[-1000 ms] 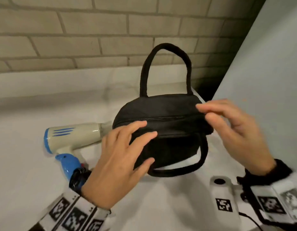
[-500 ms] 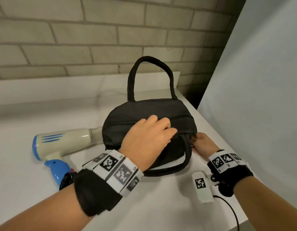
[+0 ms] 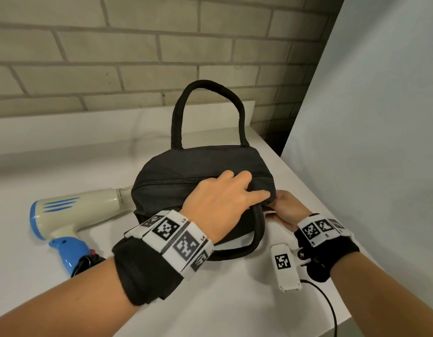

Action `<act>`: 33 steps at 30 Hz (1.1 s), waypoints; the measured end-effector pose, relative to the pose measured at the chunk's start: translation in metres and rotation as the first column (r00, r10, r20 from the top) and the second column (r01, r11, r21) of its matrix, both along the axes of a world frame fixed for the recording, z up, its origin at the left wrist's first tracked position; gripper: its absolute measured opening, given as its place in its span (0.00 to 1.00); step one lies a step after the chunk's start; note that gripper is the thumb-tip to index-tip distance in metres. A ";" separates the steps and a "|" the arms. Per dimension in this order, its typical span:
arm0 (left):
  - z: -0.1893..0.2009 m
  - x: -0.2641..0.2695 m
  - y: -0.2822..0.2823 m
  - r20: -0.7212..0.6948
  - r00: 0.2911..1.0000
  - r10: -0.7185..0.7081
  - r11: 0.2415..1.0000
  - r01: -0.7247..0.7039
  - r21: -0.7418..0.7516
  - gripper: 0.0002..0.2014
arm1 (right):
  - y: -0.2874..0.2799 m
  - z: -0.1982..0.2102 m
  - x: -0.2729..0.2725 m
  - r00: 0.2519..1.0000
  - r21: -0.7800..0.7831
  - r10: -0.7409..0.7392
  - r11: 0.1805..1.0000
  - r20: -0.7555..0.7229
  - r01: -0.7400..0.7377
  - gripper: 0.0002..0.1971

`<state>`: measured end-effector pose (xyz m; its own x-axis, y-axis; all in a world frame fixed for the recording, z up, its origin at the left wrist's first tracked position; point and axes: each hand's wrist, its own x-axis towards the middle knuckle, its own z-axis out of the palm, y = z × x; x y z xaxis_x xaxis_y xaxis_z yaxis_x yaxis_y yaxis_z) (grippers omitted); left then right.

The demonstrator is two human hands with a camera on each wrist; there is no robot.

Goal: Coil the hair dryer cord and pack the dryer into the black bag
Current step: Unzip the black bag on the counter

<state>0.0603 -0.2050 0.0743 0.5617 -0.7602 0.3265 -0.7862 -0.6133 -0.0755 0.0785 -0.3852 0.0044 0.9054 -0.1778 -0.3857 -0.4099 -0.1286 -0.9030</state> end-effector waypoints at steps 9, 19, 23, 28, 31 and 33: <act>0.004 -0.001 0.002 -0.162 0.979 0.120 0.993 -0.118 0.018 0.27 | -0.016 0.018 0.003 0.984 -0.058 -0.063 0.996 0.167 0.073 0.10; 0.025 0.004 0.030 -0.227 0.965 0.130 0.989 -0.141 -0.034 0.27 | -0.032 0.070 -0.020 0.971 0.279 -0.111 0.959 0.213 0.048 0.12; 0.029 0.005 0.030 -0.273 0.957 0.095 0.992 -0.113 -0.053 0.26 | -0.025 0.090 -0.020 0.939 -0.030 -0.084 0.995 0.332 0.099 0.09; 0.035 0.007 0.036 -0.429 0.903 -0.010 0.994 -0.038 -0.104 0.25 | -0.029 0.102 -0.020 0.946 0.126 -0.102 0.990 0.307 0.066 0.11; 0.036 0.012 0.041 -0.506 0.862 -0.047 0.992 -0.021 -0.128 0.22 | -0.024 0.103 -0.025 0.956 0.131 -0.061 0.991 0.287 0.024 0.11; 0.034 0.013 0.040 -0.472 0.878 -0.078 0.977 -0.027 -0.211 0.19 | -0.017 0.104 -0.026 0.947 0.082 -0.063 0.996 0.314 0.039 0.11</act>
